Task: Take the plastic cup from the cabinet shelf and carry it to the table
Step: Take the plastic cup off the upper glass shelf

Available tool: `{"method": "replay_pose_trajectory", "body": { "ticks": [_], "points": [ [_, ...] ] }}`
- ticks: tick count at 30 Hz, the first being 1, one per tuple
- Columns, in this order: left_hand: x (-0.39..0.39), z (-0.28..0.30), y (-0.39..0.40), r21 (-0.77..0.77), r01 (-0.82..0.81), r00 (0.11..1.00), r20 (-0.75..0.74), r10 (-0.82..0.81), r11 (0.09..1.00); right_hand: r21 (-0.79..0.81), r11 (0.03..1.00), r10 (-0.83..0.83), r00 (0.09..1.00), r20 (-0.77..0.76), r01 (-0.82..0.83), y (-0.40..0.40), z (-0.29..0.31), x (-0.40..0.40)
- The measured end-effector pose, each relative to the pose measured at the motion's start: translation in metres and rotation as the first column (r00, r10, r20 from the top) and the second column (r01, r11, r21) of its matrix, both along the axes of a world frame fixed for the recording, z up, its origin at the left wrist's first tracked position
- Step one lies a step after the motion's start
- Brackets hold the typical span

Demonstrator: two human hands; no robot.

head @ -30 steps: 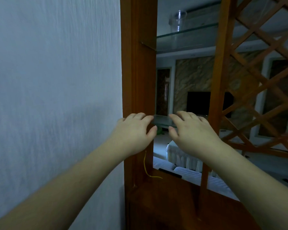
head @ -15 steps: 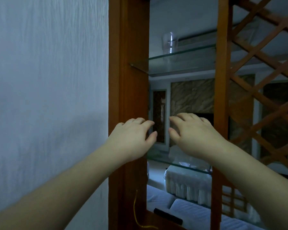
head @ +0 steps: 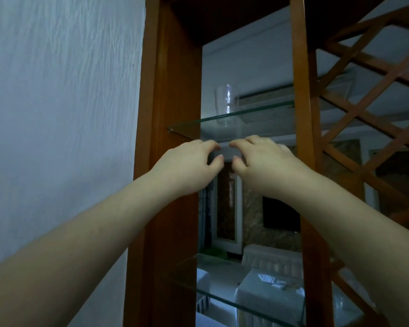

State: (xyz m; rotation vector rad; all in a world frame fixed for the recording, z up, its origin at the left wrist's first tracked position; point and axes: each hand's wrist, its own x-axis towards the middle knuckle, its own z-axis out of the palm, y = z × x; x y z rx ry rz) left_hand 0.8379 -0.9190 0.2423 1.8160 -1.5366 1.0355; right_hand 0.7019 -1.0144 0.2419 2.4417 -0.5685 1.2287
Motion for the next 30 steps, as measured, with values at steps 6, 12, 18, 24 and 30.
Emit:
{"method": "replay_pose_trajectory", "body": {
  "ticks": [6,12,18,24,30],
  "points": [
    [0.026,0.013,-0.004,-0.003,0.016,1.0,0.018,-0.016,1.0,-0.019,0.998,-0.054,0.998,0.028,0.054,-0.012,0.019,0.009],
    [0.055,0.038,-0.006,-0.021,0.01,0.997,0.079,-0.009,1.0,-0.104,0.985,-0.128,0.986,0.103,0.138,-0.006,0.066,0.023],
    [0.083,0.077,-0.014,-0.047,0.038,0.988,0.149,-0.031,0.998,-0.098,0.988,-0.107,0.985,0.138,0.121,-0.006,0.115,0.038],
    [0.102,0.106,-0.029,0.007,0.083,0.983,0.163,-0.083,0.997,0.106,0.986,-0.144,0.973,0.181,0.126,-0.027,0.145,0.057],
    [0.11,0.115,-0.053,0.021,0.179,0.983,0.028,-0.18,0.984,0.309,0.948,-0.167,0.944,0.284,0.075,-0.044,0.155,0.07]
  ]
}}
